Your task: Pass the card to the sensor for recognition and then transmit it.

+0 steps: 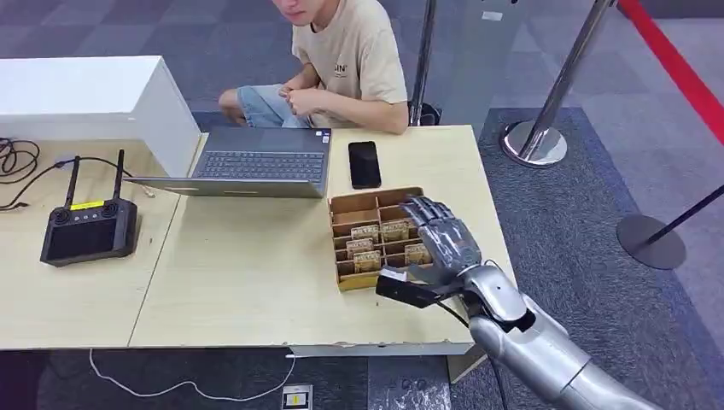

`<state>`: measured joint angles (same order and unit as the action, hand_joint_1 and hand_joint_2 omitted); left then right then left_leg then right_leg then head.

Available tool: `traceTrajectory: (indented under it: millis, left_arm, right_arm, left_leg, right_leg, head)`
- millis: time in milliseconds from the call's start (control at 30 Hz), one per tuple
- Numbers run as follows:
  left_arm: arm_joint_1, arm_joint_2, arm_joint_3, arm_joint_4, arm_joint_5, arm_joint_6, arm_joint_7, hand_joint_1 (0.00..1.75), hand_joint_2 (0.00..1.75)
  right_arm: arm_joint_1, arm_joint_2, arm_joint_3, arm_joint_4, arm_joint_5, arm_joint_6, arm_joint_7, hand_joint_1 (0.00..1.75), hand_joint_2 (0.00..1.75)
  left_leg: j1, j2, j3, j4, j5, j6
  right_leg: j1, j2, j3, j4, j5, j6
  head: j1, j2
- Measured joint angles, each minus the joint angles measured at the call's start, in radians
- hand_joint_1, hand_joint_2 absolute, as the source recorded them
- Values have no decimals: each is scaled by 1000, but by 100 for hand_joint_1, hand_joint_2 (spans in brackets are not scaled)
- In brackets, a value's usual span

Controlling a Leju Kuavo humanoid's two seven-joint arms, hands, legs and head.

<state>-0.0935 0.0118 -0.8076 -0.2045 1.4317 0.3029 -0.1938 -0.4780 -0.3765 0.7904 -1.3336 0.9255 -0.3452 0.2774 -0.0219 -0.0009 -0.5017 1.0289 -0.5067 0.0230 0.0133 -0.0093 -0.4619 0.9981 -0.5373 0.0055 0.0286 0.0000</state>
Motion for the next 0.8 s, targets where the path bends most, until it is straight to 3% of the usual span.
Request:
traceTrajectory:
  millis: [800]
  left_arm:
    - [0, 0, 1, 0, 11, 9, 0, 0, 0]
  right_arm:
    - [-1, -24, 0, 26, 0, 16, 34, 0, 175]
  left_leg:
    - [0, 0, 0, 0, 0, 0]
  right_leg:
    - [0, 0, 0, 0, 0, 0]
  head:
    - [0, 0]
